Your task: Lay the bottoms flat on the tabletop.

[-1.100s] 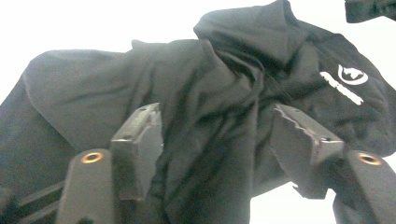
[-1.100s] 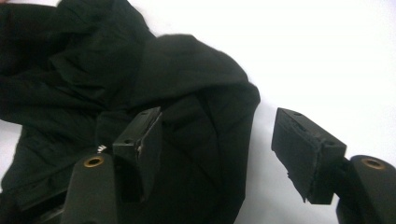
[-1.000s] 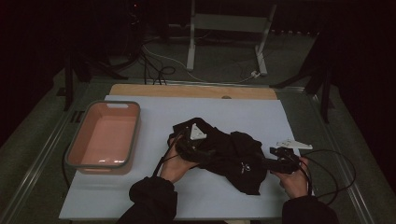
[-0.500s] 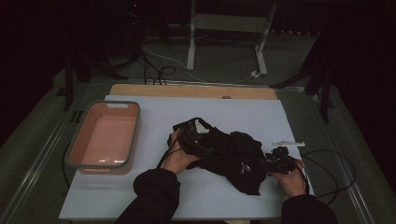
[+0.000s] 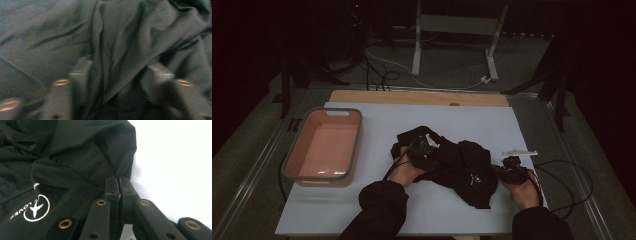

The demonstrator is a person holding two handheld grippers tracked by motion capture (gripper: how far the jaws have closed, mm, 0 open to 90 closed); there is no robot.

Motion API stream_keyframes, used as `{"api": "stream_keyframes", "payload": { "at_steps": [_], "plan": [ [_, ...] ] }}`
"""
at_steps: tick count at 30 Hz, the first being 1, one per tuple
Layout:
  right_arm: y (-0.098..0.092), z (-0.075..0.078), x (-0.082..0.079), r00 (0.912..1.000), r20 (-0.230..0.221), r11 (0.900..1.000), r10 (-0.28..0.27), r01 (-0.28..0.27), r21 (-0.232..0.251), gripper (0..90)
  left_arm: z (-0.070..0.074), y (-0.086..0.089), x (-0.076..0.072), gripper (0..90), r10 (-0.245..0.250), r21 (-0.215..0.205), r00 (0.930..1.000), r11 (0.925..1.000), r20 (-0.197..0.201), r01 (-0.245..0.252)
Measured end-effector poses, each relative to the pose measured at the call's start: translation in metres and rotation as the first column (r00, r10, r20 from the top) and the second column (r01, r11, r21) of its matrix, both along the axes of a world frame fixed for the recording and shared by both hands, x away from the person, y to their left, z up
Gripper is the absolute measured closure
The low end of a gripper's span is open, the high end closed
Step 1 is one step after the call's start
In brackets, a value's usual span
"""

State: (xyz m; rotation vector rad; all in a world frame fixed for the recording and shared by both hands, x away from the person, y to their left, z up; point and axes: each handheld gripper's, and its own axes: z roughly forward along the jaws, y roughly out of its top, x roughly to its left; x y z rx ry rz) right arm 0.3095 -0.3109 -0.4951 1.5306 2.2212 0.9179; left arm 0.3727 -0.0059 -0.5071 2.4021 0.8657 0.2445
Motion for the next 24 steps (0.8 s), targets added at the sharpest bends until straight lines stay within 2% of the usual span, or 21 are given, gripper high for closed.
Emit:
{"api": "stream_keyframes", "payload": {
  "at_steps": [2, 4, 6, 10, 11, 14, 16, 17, 19, 20, 22, 24],
  "plan": [
    [0.001, 0.002, 0.0, 1.0, 0.008, 1.0, -0.002, 0.002, -0.01, 86.9, 0.001, 0.001, -0.001, 68.1, -0.024, -0.007, 0.9995, 0.9997, -0.022, 0.024],
    [0.003, 0.003, 0.001, 0.9999, 0.017, 1.0, -0.001, 0.001, -0.022, 86.9, 0.003, 0.002, -0.002, 80.3, -0.034, -0.006, 0.9987, 0.9994, -0.039, 0.034],
    [0.004, 0.004, 0.002, 0.9997, 0.025, 0.999, -0.002, 0.003, -0.032, 86.9, 0.004, 0.004, -0.004, 85.8, -0.043, 0.001, 0.998, 0.9991, -0.047, 0.043],
    [0.004, 0.007, 0.003, 0.9989, 0.047, 0.999, -0.004, 0.006, -0.042, 86.9, 0.006, 0.005, -0.011, 86.8, -0.062, -0.006, 0.9963, 0.9981, -0.06, 0.062],
    [0.004, 0.01, 0.003, 0.9977, 0.067, 0.999, -0.008, 0.011, -0.05, 86.9, 0.007, 0.005, -0.016, 86.9, -0.069, -0.021, 0.9954, 0.9975, -0.066, 0.068],
    [0.005, 0.013, 0.004, 0.9962, 0.087, 0.998, -0.005, 0.011, -0.06, 87.0, 0.009, 0.006, -0.029, 87.0, -0.091, -0.038, 0.9938, 0.9954, -0.064, 0.088],
    [0.006, 0.014, 0.005, 0.9957, 0.093, 0.998, -0.006, 0.011, -0.062, 87.0, 0.009, 0.006, -0.029, 87.1, -0.091, -0.038, 0.9938, 0.9954, -0.064, 0.088],
    [0.007, 0.017, 0.006, 0.9947, 0.103, 0.998, 0.002, 0.005, -0.067, 86.9, 0.012, 0.008, -0.037, 87.1, -0.113, -0.054, 0.9913, 0.9926, -0.068, 0.109],
    [0.009, 0.019, 0.008, 0.9935, 0.113, 0.997, 0.015, -0.006, -0.076, 86.8, 0.013, 0.009, -0.04, 87.2, -0.115, -0.063, 0.9909, 0.9918, -0.07, 0.111],
    [0.01, 0.02, 0.01, 0.9928, 0.119, 0.997, 0.016, -0.007, -0.075, 86.8, 0.015, 0.011, -0.046, 87.3, -0.119, -0.089, 0.9898, 0.9897, -0.079, 0.112],
    [0.011, 0.021, 0.011, 0.9923, 0.123, 0.997, 0.017, -0.007, -0.079, 86.8, 0.015, 0.011, -0.046, 87.3, -0.119, -0.089, 0.9898, 0.9897, -0.079, 0.112],
    [0.013, 0.023, 0.015, 0.9907, 0.133, 0.997, 0.025, -0.014, -0.082, 86.8, 0.016, 0.011, -0.055, 87.3, -0.141, -0.105, 0.986, 0.9857, -0.088, 0.132]
  ]
}}
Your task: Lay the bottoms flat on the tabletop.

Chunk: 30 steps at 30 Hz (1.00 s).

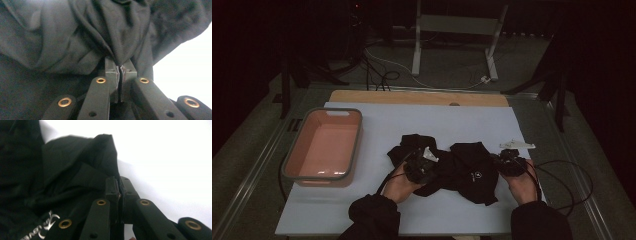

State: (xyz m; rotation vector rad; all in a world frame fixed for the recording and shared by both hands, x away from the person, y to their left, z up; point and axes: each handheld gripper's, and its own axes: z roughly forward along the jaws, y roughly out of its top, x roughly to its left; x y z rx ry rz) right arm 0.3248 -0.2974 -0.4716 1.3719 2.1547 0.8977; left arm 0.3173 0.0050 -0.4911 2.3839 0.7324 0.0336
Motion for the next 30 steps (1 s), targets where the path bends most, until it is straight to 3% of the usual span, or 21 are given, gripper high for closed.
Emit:
{"api": "stream_keyframes", "payload": {
  "at_steps": [1, 4, 6, 8, 9, 10, 13, 15, 18, 20, 22, 27, 30],
  "plan": [
    [0.003, 0.002, 0.004, 0.9999, 0.008, 1.0, 0.013, -0.013, -0.001, 86.8, 0.001, -0.001, -0.007, 87.3, -0.013, -0.013, 0.9999, 0.9998, -0.01, 0.013],
    [0.005, 0.003, 0.006, 0.9998, 0.012, 1.0, 0.018, -0.018, -0.007, 86.8, 0.002, -0.001, -0.011, 87.2, -0.025, -0.017, 0.9996, 0.9995, -0.015, 0.025],
    [0.013, 0.006, 0.015, 0.999, 0.026, 0.999, 0.038, -0.038, -0.014, 86.8, 0.006, -0.003, -0.021, 87.2, -0.061, -0.029, 0.998, 0.9977, -0.015, 0.061],
    [0.017, 0.007, 0.017, 0.9982, 0.031, 0.999, 0.051, -0.05, -0.02, 86.8, 0.009, -0.007, -0.031, 87.2, -0.107, -0.039, 0.9938, 0.9936, -0.03, 0.106],
    [0.017, 0.007, 0.017, 0.9982, 0.031, 0.999, 0.051, -0.05, -0.02, 86.8, 0.009, -0.007, -0.031, 87.2, -0.107, -0.039, 0.9938, 0.9936, -0.03, 0.106],
    [0.02, 0.008, 0.019, 0.9979, 0.032, 0.998, 0.057, -0.056, -0.017, 86.8, 0.012, -0.01, -0.036, 87.2, -0.149, -0.035, 0.9881, 0.9883, -0.035, 0.148],
    [0.028, 0.011, 0.022, 0.9956, 0.043, 0.997, 0.083, -0.083, -0.004, 86.7, 0.016, -0.01, -0.037, 83.9, -0.167, -0.059, 0.9856, 0.9844, -0.026, 0.165],
    [0.031, 0.011, 0.022, 0.9955, 0.041, 0.996, 0.085, -0.086, 0.004, 80.8, 0.02, -0.007, -0.034, 66.1, -0.131, -0.099, 0.9913, 0.9866, -0.008, 0.13],
    [0.032, 0.012, 0.02, 0.9949, 0.034, 0.995, 0.095, -0.096, 0.022, 56.1, 0.025, -0.001, -0.028, 47.3, -0.071, -0.15, 0.9973, 0.986, 0.019, 0.073],
    [0.031, 0.013, 0.016, 0.9951, 0.04, 0.995, 0.091, -0.092, 0.029, 45.1, 0.028, 0.001, -0.025, 38.0, -0.029, -0.178, 0.9987, 0.9834, 0.041, 0.036],
    [0.028, 0.016, 0.011, 0.9961, 0.043, 0.995, 0.078, -0.08, 0.06, 39.3, 0.03, 0.001, -0.022, 31.2, 0.008, -0.202, 0.9983, 0.9794, 0.058, 0.004],
    [0.022, 0.018, -0.004, 0.9976, 0.042, 0.99, 0.055, -0.06, 0.129, 33.5, 0.029, -0.01, -0.01, 22.8, 0.079, -0.197, 0.9925, 0.9786, 0.093, -0.059],
    [0.02, 0.014, -0.014, 0.9977, 0.042, 0.99, 0.052, -0.057, 0.126, 33.0, 0.028, -0.018, -0.003, 21.0, 0.094, -0.195, 0.9902, 0.9782, 0.103, -0.073]
  ]
}}
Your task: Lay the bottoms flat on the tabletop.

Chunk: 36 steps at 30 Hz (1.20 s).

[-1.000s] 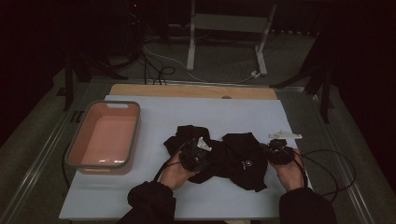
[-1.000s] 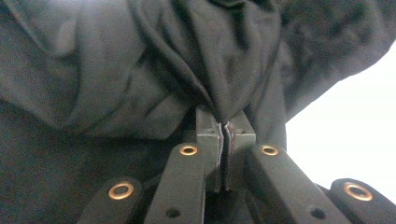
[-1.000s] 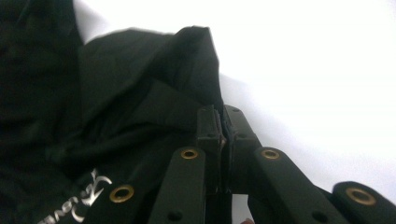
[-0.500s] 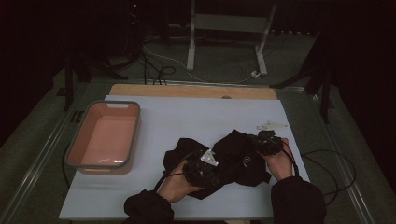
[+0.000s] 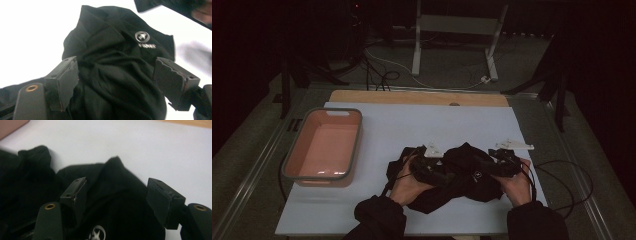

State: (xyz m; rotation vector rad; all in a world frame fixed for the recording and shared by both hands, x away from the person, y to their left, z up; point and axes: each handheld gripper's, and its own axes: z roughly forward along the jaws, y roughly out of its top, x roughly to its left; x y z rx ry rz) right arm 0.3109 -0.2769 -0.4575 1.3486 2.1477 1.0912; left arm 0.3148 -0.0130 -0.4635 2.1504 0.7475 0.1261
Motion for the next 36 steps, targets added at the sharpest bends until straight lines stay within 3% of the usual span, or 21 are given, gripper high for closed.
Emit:
{"api": "stream_keyframes", "payload": {
  "at_steps": [6, 14, 19, 23, 25, 26, 30, 31, 36],
  "plan": [
    [-0.004, -0.002, -0.012, 1.0, 0.003, 1.0, -0.006, 0.006, 0.002, 33.1, -0.001, -0.017, 0.014, 23.7, -0.004, 0.056, 0.9993, 0.9984, 0.036, 0.001],
    [-0.006, -0.001, -0.016, 0.9998, 0.013, 1.0, -0.013, 0.013, 0.015, 33.7, -0.006, -0.035, 0.036, 31.0, 0.0, 0.136, 0.9987, 0.9907, 0.05, -0.006],
    [-0.008, -0.001, -0.015, 0.9996, 0.019, 1.0, -0.02, 0.02, 0.019, 34.3, -0.017, -0.042, 0.046, 37.2, 0.006, 0.166, 0.9997, 0.9861, 0.023, -0.01],
    [-0.01, 0.0, -0.015, 0.9994, 0.021, 0.999, -0.027, 0.026, 0.025, 35.0, -0.028, -0.045, 0.05, 39.0, 0.023, 0.207, 0.9997, 0.978, 0.004, -0.023],
    [-0.011, 0.0, -0.015, 0.9993, 0.02, 0.999, -0.033, 0.033, 0.03, 35.3, -0.031, -0.047, 0.052, 50.3, 0.031, 0.221, 0.9995, 0.9749, -0.002, -0.03],
    [-0.011, 0.0, -0.015, 0.9992, 0.02, 0.999, -0.034, 0.034, 0.029, 35.4, -0.033, -0.048, 0.053, 56.5, 0.02, 0.226, 0.9995, 0.9741, -0.023, -0.015],
    [-0.012, 0.0, -0.015, 0.9991, 0.022, 0.999, -0.037, 0.036, 0.033, 37.0, -0.036, -0.049, 0.053, 79.7, 0.0, 0.242, 0.9993, 0.9702, -0.037, 0.009],
    [-0.013, 0.001, -0.015, 0.999, 0.021, 0.999, -0.038, 0.038, 0.037, 37.6, -0.034, -0.047, 0.053, 83.2, 0.003, 0.224, 0.9993, 0.9745, -0.037, 0.006],
    [-0.015, 0.001, -0.015, 0.9986, 0.024, 0.998, -0.047, 0.046, 0.042, 38.2, -0.025, -0.041, 0.053, 86.2, 0.024, 0.195, 0.9997, 0.9805, -0.006, -0.022]
  ]
}}
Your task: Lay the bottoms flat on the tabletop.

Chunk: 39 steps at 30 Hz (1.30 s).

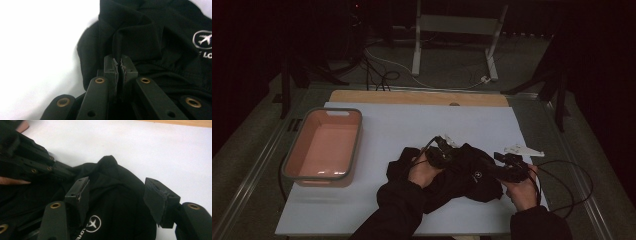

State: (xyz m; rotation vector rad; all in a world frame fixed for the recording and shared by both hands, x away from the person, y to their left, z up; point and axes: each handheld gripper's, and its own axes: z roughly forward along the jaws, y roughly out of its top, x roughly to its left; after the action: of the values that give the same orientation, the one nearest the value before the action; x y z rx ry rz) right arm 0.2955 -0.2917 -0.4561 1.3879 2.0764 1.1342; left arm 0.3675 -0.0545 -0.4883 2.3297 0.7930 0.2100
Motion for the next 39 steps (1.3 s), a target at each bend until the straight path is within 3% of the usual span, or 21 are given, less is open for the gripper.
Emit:
{"api": "stream_keyframes", "payload": {
  "at_steps": [10, 22, 25, 26, 28, 33, 37, 39],
  "plan": [
    [-0.002, 0.0, 0.0, 1.0, 0.0, 1.0, -0.007, 0.007, 0.007, 38.9, 0.017, 0.023, 0.009, 86.9, 0.099, -0.048, 0.9948, 0.9941, 0.027, -0.097],
    [0.002, -0.001, -0.001, 1.0, -0.007, 1.0, -0.003, 0.003, -0.009, 40.8, 0.031, 0.063, 0.015, 87.1, 0.212, -0.088, 0.9769, 0.974, 0.027, -0.209],
    [0.004, -0.002, 0.0, 0.9999, -0.01, 1.0, 0.004, -0.004, -0.013, 41.0, 0.035, 0.08, 0.015, 87.1, 0.254, -0.108, 0.967, 0.9621, 0.02, -0.251],
    [0.004, -0.002, 0.0, 0.9999, -0.01, 1.0, 0.004, -0.004, -0.013, 41.0, 0.035, 0.08, 0.015, 87.1, 0.254, -0.108, 0.967, 0.9621, 0.02, -0.251],
    [0.006, -0.003, 0.0, 0.9999, -0.013, 1.0, 0.007, -0.007, -0.014, 41.1, 0.037, 0.088, 0.014, 87.2, 0.278, -0.113, 0.9604, 0.955, 0.019, -0.274],
    [0.008, -0.004, 0.001, 0.9999, -0.015, 1.0, 0.007, -0.007, -0.013, 41.2, 0.046, 0.107, 0.012, 87.2, 0.342, -0.142, 0.9396, 0.931, 0.018, -0.336],
    [0.01, -0.005, 0.002, 0.9998, -0.02, 1.0, 0.004, -0.005, -0.012, 41.3, 0.051, 0.122, 0.011, 87.3, 0.394, -0.161, 0.9188, 0.9079, 0.016, -0.387],
    [0.011, -0.005, 0.002, 0.9998, -0.02, 1.0, 0.003, -0.003, -0.013, 41.4, 0.052, 0.126, 0.01, 87.2, 0.401, -0.167, 0.9162, 0.9037, 0.006, -0.394]
  ]
}}
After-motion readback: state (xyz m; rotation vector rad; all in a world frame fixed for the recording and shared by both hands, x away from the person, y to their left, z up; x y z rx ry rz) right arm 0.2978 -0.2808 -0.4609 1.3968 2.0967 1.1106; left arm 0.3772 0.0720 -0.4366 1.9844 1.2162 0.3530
